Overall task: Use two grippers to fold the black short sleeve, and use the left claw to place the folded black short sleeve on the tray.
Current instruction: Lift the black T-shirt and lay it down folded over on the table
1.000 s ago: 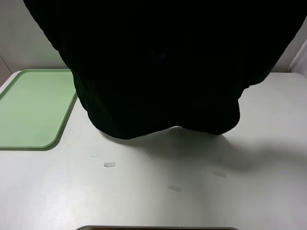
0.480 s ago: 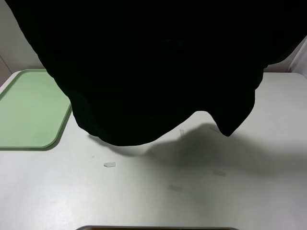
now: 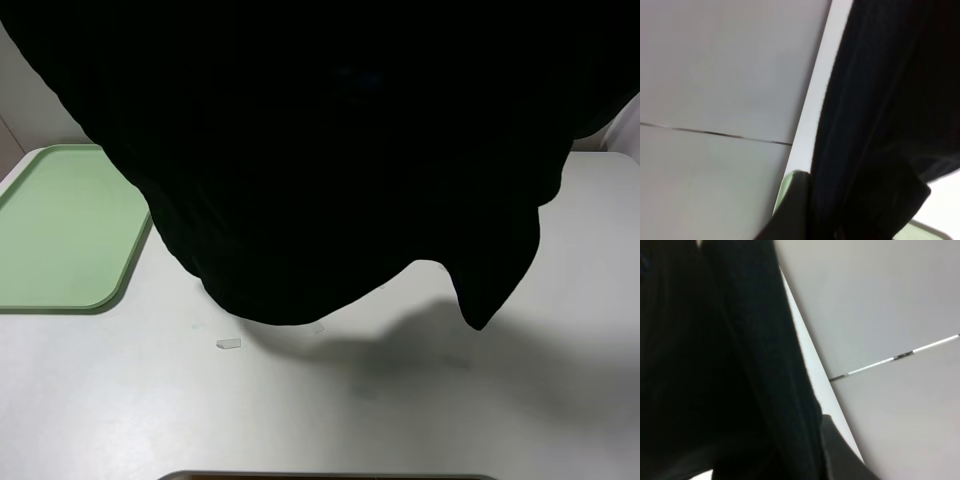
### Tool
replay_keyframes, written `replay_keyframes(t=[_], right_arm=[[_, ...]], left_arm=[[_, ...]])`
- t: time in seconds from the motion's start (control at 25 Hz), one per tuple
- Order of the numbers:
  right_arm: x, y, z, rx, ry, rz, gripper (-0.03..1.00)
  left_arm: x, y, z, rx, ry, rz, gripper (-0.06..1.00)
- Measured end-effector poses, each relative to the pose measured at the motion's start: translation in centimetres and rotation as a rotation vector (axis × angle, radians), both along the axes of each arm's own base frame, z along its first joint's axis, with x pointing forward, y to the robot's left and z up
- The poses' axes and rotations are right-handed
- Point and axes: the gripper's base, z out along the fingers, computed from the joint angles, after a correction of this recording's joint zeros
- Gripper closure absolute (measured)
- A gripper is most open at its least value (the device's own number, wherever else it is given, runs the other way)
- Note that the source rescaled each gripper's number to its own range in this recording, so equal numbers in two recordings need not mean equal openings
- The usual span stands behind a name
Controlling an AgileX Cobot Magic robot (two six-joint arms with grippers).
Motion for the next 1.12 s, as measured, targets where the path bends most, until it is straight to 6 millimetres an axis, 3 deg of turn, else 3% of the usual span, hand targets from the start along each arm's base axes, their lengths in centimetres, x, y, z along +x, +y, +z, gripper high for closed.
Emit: replay_keyframes(t=[0.16,0.6,1.12], right_arm=[[-0.8,-0.2,0.2,0.033,0.001,0.002,0.97],[-3.9,-1.4,-3.8,0.064,0.086,-0.004,0.97],[-5.3,-1.5,-3.7,0.149,0.113,0.015,0.97]], left_arm=[[-0.8,0.3,0.4,-0.018,-0.017,0.001,0.94],[-2.9,0.6,-1.0,-0.063,0.037,-0.022,0.94],[-4.8,1.4,-2.7,-0.101,0.089,0.010,0.94]])
